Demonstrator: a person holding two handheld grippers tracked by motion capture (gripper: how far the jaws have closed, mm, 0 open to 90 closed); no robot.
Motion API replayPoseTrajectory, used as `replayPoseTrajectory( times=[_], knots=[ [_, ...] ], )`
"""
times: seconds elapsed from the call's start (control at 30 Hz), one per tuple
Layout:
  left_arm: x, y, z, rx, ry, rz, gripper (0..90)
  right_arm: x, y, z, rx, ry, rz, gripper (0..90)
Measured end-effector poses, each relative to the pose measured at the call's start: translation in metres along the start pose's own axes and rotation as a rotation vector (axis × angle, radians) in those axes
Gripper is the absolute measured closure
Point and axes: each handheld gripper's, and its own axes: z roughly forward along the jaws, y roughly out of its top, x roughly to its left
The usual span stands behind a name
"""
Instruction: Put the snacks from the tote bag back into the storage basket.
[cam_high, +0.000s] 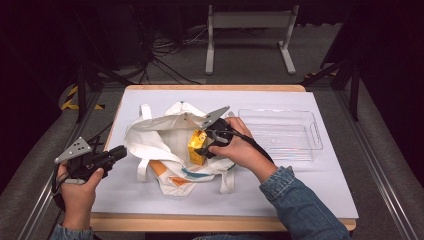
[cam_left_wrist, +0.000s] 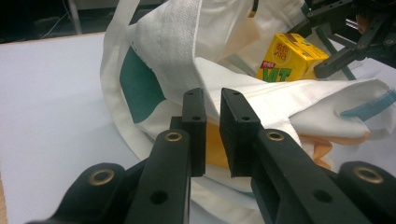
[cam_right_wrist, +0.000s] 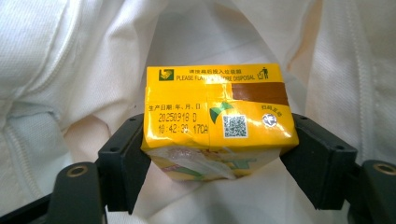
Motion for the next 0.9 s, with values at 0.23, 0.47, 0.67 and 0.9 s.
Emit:
replayPoseTrajectory(
  times=[0.23, 0.47, 0.67, 0.9],
  knots=[
    [0.000, 0.000, 0.000, -0.001, 0.000, 0.000, 80.6, 0.002, -0.003, -0.003, 0.019, -0.014, 0.011, 28.0],
    [0.001, 0.000, 0.001, 0.002, -0.001, 0.004, 80.6, -0.001, -0.007, -0.003, 0.005, -0.017, 0.061, 27.9],
    [0.001, 0.000, 0.000, -0.006, 0.000, 0.000, 80.4, 0.004, 0.004, 0.007, 0.008, -0.038, 0.033, 27.7],
    [0.002, -0.001, 0.001, -0.005, -0.002, -0.001, 80.3, 0.002, 0.005, 0.008, 0.006, -0.038, 0.040, 27.1]
  ],
)
